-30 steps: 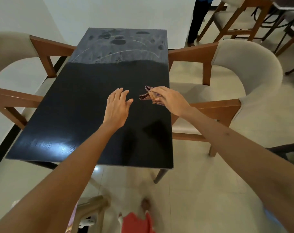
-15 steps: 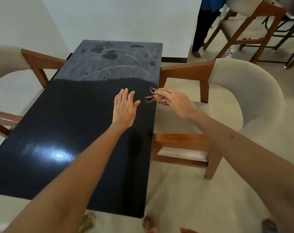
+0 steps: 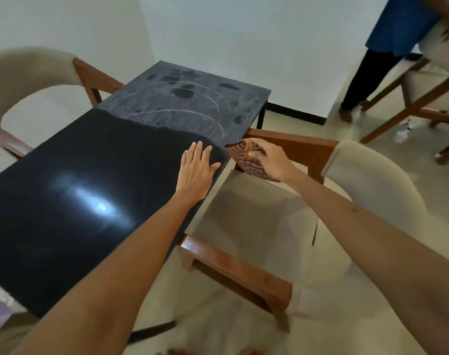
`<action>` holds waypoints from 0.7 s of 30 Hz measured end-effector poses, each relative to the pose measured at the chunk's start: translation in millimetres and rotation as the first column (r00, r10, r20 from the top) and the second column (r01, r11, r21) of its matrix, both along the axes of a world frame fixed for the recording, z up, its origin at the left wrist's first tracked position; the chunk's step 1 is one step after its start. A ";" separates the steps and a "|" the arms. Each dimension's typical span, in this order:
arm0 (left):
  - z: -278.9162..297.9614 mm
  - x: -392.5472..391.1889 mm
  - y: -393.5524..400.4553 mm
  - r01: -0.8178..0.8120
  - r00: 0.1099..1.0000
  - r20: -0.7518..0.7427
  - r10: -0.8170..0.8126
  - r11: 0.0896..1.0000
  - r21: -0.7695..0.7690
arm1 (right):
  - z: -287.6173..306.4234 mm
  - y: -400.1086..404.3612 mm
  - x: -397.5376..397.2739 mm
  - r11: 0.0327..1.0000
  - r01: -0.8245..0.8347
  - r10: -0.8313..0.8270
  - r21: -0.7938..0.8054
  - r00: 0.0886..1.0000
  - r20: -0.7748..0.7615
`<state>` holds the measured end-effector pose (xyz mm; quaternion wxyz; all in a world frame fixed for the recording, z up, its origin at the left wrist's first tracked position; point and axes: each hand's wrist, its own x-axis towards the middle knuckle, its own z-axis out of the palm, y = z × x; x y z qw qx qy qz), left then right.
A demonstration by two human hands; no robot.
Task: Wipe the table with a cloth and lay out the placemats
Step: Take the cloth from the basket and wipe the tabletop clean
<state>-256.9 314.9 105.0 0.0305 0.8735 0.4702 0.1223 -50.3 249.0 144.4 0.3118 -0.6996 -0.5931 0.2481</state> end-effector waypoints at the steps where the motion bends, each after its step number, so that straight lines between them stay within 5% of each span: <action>1: -1.2 10.7 -4.5 -0.012 1.000 -0.015 0.012 1.000 0.005 | 0.8 2.5 9.8 1.000 0.006 -0.007 -0.013 0.999 -0.054; 5: -4.4 40.5 -8.6 -0.069 0.992 -0.108 0.072 0.997 0.030 | 2.4 20.8 49.1 0.995 0.044 -0.071 -0.094 0.948 -0.310; 10: -7.8 63.7 2.6 -0.181 0.976 -0.107 0.187 0.981 0.064 | 5.7 48.7 94.8 0.902 -0.044 -0.317 -0.430 0.610 -0.727; 16: -20.4 93.7 9.7 -0.343 0.930 -0.133 0.343 0.939 0.018 | -10.1 75.3 132.1 0.871 -0.188 -0.184 -0.454 0.732 -0.656; 21: -17.8 115.7 6.1 -0.428 0.893 -0.144 0.426 0.904 0.019 | -11.8 92.2 154.4 0.849 -0.161 -0.254 -0.504 0.712 -0.654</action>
